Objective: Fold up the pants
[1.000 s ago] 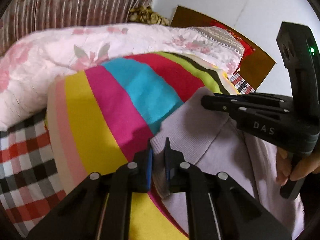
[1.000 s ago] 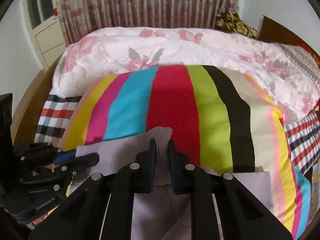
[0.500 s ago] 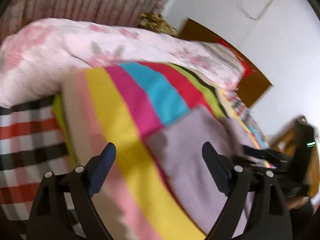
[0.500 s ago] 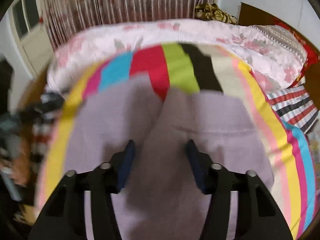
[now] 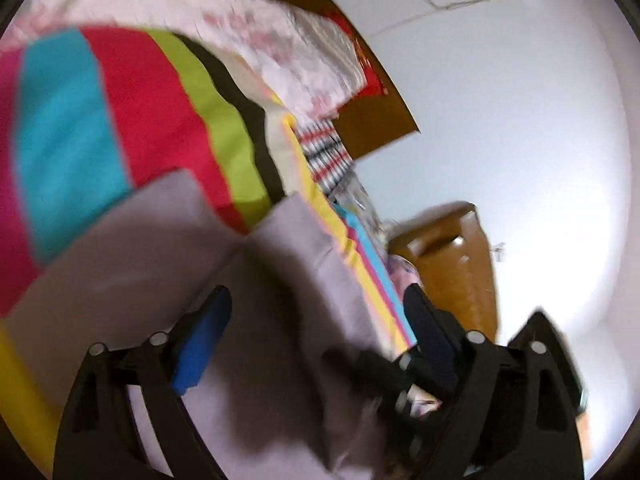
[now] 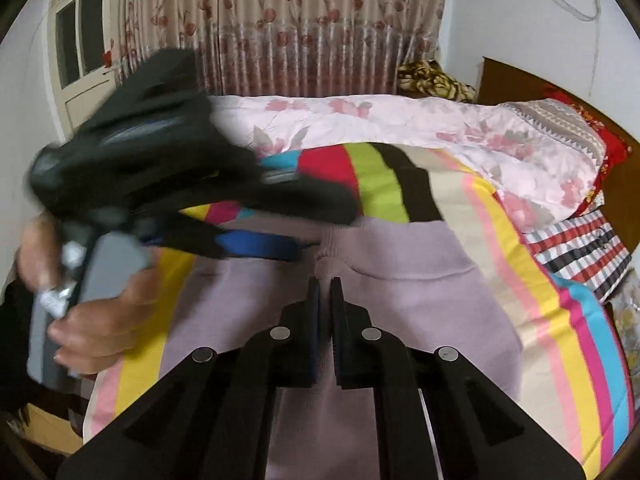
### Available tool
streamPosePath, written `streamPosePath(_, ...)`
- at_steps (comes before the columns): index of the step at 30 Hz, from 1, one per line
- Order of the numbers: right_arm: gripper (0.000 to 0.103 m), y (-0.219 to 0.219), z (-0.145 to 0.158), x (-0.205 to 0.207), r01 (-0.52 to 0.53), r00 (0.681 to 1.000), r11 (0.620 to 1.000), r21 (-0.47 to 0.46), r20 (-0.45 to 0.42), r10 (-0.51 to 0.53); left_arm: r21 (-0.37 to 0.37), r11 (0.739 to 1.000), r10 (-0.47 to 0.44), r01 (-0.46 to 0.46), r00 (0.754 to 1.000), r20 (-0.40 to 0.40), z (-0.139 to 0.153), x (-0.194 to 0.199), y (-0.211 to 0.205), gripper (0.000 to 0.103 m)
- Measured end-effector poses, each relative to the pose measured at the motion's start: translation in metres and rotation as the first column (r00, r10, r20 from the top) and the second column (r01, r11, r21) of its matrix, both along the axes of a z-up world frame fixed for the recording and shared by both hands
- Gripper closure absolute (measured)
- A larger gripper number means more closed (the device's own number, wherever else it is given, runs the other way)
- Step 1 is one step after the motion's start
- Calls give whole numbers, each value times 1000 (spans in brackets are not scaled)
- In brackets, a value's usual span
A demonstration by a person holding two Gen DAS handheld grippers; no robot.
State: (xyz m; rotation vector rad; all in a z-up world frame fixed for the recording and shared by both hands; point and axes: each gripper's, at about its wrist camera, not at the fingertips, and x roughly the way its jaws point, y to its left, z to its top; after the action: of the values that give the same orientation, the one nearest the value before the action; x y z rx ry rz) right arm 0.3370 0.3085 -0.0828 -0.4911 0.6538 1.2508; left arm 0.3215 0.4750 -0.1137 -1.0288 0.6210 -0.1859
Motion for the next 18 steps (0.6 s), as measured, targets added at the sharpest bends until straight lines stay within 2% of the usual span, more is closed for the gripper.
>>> streamPosePath(1,95,0,-1,-1,-2,1000,1000,1,-8,2,-2,1000,-13,13,1000,-8,-3,7,0,47)
streamPosePath(2,93,0,-3,1,-7,1000,1000,1,-27,7,41,999,-33,34,999,-38,-4,17,-5,75)
streamPosePath(3,92,-1,-4,3,-11,999,1000,4,-51,11,85,996,-32,38,997,-71,-5,22,-9,97)
streamPosePath(5,89,-6,-3,10,-30,993,1000,6,-111,31,146,989,-4,19,995,-98,-8,25,-11,97)
streamPosePath(6,82,-10,-1,15,-25,992,1000,8,-123,26,162,987,4,11,996,-94,-8,23,-12,98)
streamPosePath(7,61,-15,2,19,-10,992,1000,17,-124,12,181,983,15,2,996,-89,-7,19,-13,98)
streamPosePath(8,49,-22,5,32,30,990,999,28,-136,-26,207,978,24,-8,997,-78,-7,13,-13,98)
streamPosePath(10,48,-31,7,60,107,974,994,39,-204,-97,235,972,34,-18,997,-67,-4,11,-12,98)
streamPosePath(12,48,-34,3,104,217,933,976,27,-301,-199,250,968,35,-17,997,-68,-5,10,-10,98)
streamPosePath(13,48,-32,0,117,235,923,972,19,-318,-217,254,967,34,-14,997,-74,-6,12,-10,98)
streamPosePath(16,48,-7,-13,150,210,899,976,-62,-380,-218,251,968,34,-12,996,-83,-8,16,-4,97)
streamPosePath(18,48,16,-30,161,152,890,977,-151,-410,-201,247,969,35,-13,996,-86,-8,13,-1,97)
